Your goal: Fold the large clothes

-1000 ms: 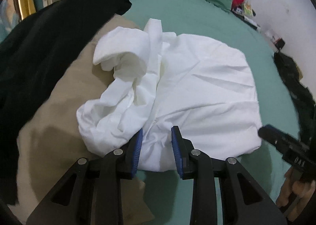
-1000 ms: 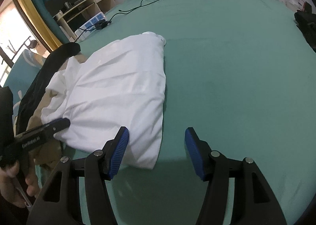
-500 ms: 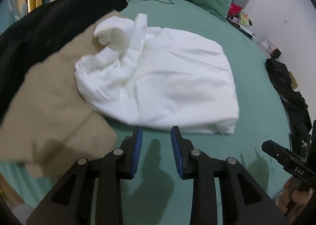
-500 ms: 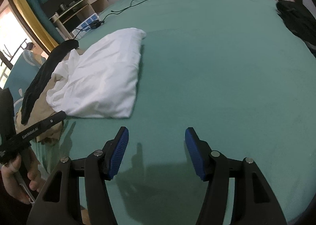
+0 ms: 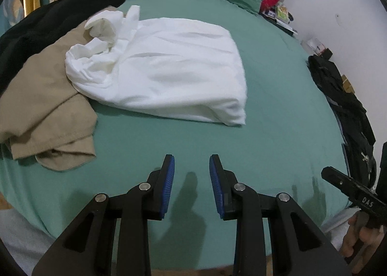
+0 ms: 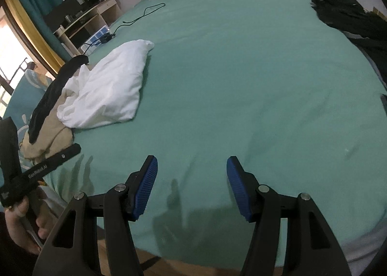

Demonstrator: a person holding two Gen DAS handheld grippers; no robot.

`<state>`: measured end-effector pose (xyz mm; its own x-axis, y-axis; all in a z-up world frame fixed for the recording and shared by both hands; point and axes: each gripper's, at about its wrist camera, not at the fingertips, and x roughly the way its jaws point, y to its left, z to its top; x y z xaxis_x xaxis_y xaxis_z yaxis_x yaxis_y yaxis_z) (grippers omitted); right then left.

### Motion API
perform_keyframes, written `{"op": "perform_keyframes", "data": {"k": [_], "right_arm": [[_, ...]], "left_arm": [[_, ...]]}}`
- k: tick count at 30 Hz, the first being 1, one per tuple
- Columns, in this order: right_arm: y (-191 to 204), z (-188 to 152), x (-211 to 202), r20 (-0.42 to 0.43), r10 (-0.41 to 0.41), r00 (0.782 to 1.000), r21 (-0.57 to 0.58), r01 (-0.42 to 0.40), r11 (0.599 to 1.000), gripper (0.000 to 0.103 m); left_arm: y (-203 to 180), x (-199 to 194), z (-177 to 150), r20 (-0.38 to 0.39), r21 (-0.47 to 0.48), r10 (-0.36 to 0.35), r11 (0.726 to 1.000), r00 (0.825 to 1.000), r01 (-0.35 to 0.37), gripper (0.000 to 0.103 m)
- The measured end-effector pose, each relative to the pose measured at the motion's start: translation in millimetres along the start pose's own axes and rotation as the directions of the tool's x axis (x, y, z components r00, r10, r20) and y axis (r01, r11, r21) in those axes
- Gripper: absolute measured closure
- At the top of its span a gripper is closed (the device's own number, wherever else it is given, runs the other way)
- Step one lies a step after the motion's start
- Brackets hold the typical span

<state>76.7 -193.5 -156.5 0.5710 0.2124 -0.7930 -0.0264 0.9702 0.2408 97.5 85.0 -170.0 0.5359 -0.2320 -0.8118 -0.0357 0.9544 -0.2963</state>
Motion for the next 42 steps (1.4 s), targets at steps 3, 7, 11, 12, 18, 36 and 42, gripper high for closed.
{"op": "perform_keyframes", "data": {"k": [3,7,11,12,18,36,42], "right_arm": [[-12.9,-9.6,-11.6,0.001,-0.006,1.000,0.006,0.006,1.000,0.044],[-30.3,-18.6,-28.9,0.014,-0.019,1.000,0.015,0.019,1.000,0.044],[-41.7,-20.5,-47.1,0.044,-0.037,0.998,0.026,0.036,0.999,0.043],[-44.8,-20.6,-52.8,0.055,-0.042,0.998,0.030,0.040,0.999,0.041],[-59.4,-14.8,-91.9,0.130,-0.062,0.990,0.042,0.057,0.997,0.021],[-50.6,5.9,-207.8,0.390,-0.117,0.913,0.010,0.122,0.992,0.010],[-33.5,12.0,-233.8,0.451,-0.130,0.883,-0.026,0.159,0.987,0.009]], "left_arm": [[-10.6,-9.1,-7.2,0.004,0.009,-0.029,1.000,1.000,0.029,0.071],[-27.5,-23.3,-11.6,0.015,0.028,-0.080,0.996,0.997,0.080,0.071],[-58.9,-38.2,-15.8,0.031,0.084,-0.060,0.995,0.998,0.057,0.071],[-66.3,-42.1,-15.3,0.041,0.100,-0.057,0.994,0.998,0.053,0.071],[-114.5,-79.4,-13.7,0.144,0.204,-0.015,0.979,0.989,-0.014,0.071],[-184.2,-189.9,1.3,0.454,0.327,-0.059,0.939,0.889,-0.105,0.024],[-185.8,-227.1,6.0,0.547,0.309,-0.066,0.943,0.835,-0.128,0.023]]}}
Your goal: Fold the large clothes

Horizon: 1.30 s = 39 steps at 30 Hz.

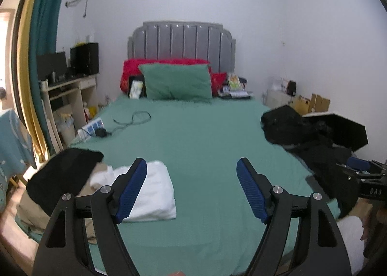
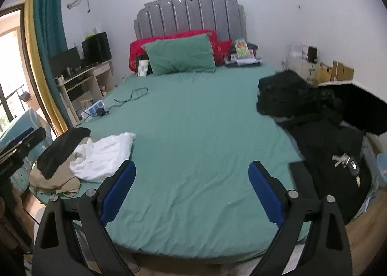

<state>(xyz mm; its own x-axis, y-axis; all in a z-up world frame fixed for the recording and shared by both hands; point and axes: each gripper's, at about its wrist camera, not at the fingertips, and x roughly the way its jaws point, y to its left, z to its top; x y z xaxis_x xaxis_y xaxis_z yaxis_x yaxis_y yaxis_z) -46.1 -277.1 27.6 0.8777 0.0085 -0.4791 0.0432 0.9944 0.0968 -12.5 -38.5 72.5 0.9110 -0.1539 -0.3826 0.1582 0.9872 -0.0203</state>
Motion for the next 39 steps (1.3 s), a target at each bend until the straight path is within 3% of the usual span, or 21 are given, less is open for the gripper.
{"op": "perform_keyframes", "data": {"k": [8,15,20,39], "right_arm": [[21.7,19.8,-35.7,0.112,0.032,0.993,-0.045,-0.028,0.999,0.008],[44.2,22.0,-47.7,0.212,0.041,0.976,-0.100,-0.020,0.995,0.004],[46.1,16.6,-28.8,0.164,0.045,0.986,-0.087,-0.031,0.996,0.003],[46.6,9.8,-1.3,0.096,0.051,0.994,-0.088,-0.043,0.995,0.003]], "left_arm": [[10.7,-39.1,22.8,0.104,0.005,-0.032,0.999,0.994,0.032,0.023],[24.7,-47.4,19.8,0.139,-0.018,-0.048,0.999,0.989,0.051,0.023],[35.5,-39.5,12.4,0.117,-0.061,-0.005,0.998,0.993,0.012,0.023],[41.0,-11.5,-1.6,0.067,-0.064,-0.010,0.998,0.998,0.015,0.023]]}}
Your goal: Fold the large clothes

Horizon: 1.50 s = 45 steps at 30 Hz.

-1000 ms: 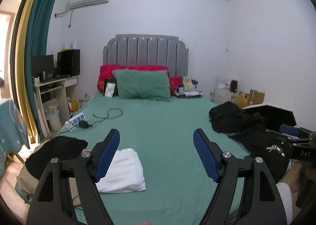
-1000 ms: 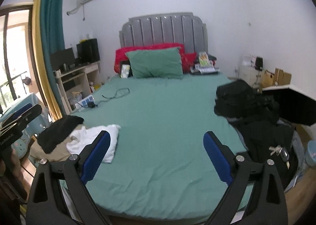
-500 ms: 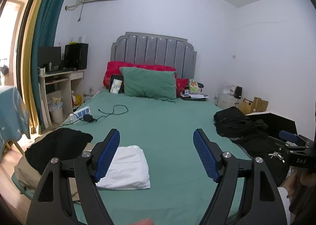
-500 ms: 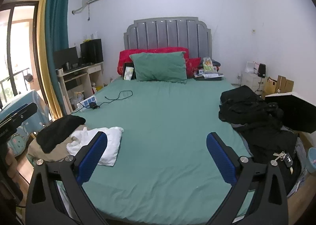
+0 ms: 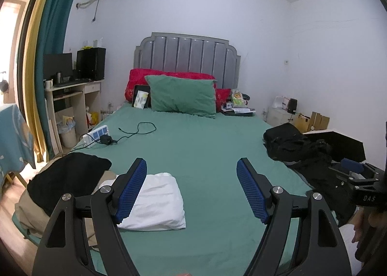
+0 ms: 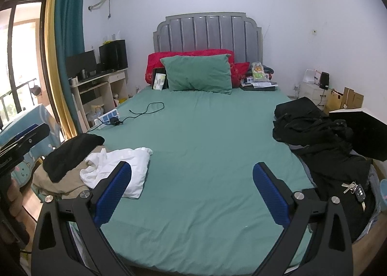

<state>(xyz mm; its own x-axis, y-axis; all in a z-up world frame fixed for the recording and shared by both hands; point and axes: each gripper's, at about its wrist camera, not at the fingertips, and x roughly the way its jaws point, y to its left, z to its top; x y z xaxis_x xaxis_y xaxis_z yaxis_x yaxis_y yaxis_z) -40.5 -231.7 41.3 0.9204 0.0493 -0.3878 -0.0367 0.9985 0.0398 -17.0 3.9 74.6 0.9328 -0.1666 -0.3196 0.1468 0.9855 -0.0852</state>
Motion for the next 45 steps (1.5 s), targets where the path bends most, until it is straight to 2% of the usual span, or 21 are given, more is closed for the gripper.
{"op": "perform_keyframes", "data": {"k": [45], "right_arm": [[-0.5,-6.3,5.7,-0.017,0.001,1.000,0.017,-0.001,1.000,0.003]], "left_arm": [[4.0,9.3,-12.1,-0.022,0.004,-0.012,1.000,1.000,0.012,0.023]]}}
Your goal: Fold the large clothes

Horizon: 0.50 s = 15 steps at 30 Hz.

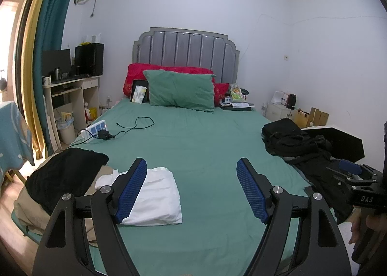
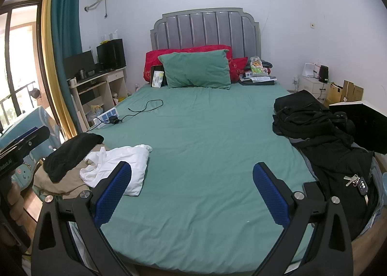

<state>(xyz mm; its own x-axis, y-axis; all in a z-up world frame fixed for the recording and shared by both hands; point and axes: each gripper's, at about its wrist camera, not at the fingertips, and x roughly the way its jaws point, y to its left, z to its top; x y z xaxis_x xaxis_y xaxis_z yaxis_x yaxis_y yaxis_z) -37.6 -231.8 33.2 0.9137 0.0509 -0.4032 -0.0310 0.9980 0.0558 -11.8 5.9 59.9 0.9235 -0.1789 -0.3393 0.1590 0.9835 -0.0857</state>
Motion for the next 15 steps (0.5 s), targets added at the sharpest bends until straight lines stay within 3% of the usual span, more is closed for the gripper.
{"op": "perform_keyframes", "data": {"k": [15], "right_arm": [[0.2,-0.9,-0.4,-0.002,-0.001,1.000,0.002,0.001,1.000,0.003]], "left_arm": [[-2.7,0.5,0.0,-0.003,0.001,0.000,1.000,1.000,0.000,0.023]]}}
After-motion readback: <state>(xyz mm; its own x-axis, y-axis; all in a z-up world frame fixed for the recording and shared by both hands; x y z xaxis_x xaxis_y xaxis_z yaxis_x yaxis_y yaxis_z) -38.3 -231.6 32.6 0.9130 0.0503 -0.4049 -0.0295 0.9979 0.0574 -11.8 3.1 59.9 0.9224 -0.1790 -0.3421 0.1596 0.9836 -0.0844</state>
